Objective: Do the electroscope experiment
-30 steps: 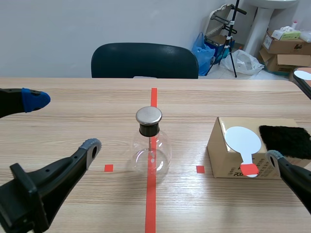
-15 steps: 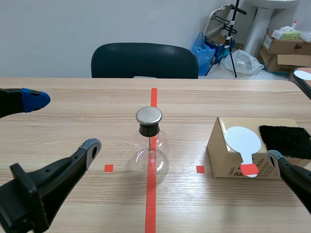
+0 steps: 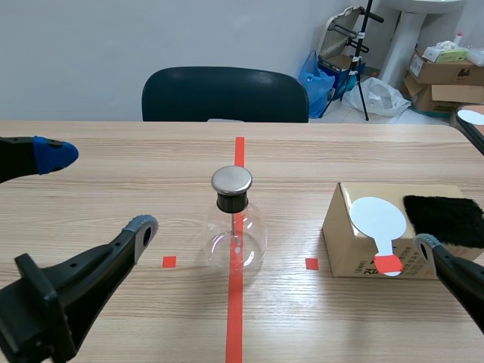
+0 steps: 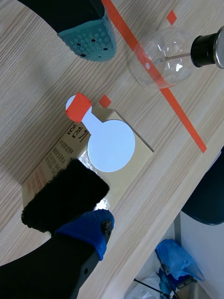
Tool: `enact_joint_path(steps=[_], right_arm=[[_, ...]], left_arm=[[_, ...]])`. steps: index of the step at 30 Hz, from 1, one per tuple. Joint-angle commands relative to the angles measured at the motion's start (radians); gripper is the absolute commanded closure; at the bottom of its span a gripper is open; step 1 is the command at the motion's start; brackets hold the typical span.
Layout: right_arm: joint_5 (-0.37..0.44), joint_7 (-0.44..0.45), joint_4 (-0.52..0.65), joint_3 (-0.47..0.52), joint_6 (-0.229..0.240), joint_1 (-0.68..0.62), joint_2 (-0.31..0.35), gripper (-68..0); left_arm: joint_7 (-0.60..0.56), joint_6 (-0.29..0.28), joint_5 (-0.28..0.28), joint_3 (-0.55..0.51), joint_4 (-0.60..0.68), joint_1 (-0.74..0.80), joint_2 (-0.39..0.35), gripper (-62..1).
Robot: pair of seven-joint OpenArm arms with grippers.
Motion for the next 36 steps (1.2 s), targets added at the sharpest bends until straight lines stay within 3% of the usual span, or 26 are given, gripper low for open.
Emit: enact_joint_path(steps=[1,12,17,36], right_arm=[[0.015,0.034,0.003,0.002,-0.007,0.014,0.002,-67.9],[0.015,0.048,0.003,0.002,-0.007,0.014,0.002,-67.9],[0.015,0.048,0.003,0.002,-0.007,0.014,0.002,-67.9],[0.015,0.048,0.003,0.002,-0.007,0.014,0.002,-67.9]], left_arm=[[-0.017,-0.002,-0.009,0.006,0.002,-0.003,-0.003,-62.3],[-0.056,-0.001,-0.005,0.005,0.002,-0.004,-0.003,-62.3],[-0.062,-0.003,0.044,0.007,0.002,-0.004,-0.003,-62.3],[-0.059,-0.002,0.043,0.007,0.002,-0.003,-0.003,-62.3]])
